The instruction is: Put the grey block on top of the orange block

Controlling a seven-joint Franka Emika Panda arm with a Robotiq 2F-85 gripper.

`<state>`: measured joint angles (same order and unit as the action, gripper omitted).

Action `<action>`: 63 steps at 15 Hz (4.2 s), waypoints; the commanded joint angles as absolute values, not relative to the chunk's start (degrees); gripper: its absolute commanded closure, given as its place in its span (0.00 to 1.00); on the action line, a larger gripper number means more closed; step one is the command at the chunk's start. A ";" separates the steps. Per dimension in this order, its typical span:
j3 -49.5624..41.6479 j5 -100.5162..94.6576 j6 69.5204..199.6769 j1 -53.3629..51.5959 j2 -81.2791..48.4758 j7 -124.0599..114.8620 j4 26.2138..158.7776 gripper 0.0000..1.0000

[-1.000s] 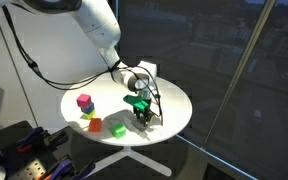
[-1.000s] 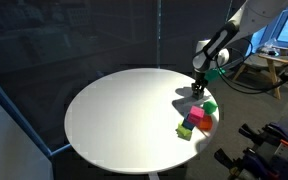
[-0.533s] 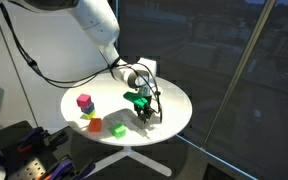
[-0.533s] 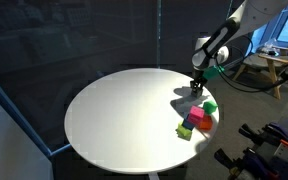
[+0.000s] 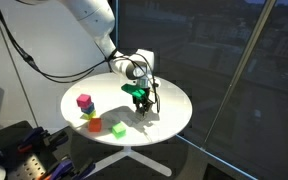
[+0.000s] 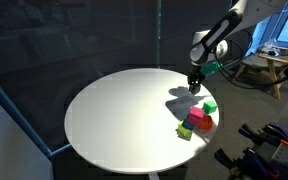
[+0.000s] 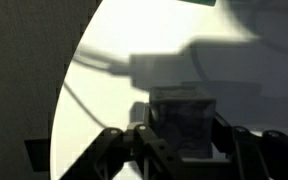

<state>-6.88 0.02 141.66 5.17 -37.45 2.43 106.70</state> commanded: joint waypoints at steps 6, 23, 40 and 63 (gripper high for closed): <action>-6.95 -1.45 135.10 4.85 -27.58 0.93 112.81 0.71; -5.82 -0.82 135.35 4.74 -17.79 1.97 121.86 0.46; -5.33 -0.60 135.10 4.73 -14.72 2.85 122.36 0.71; -2.93 -0.57 133.93 3.62 1.98 19.30 138.18 0.71</action>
<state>-3.19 -0.57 132.99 3.92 -1.37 15.98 134.83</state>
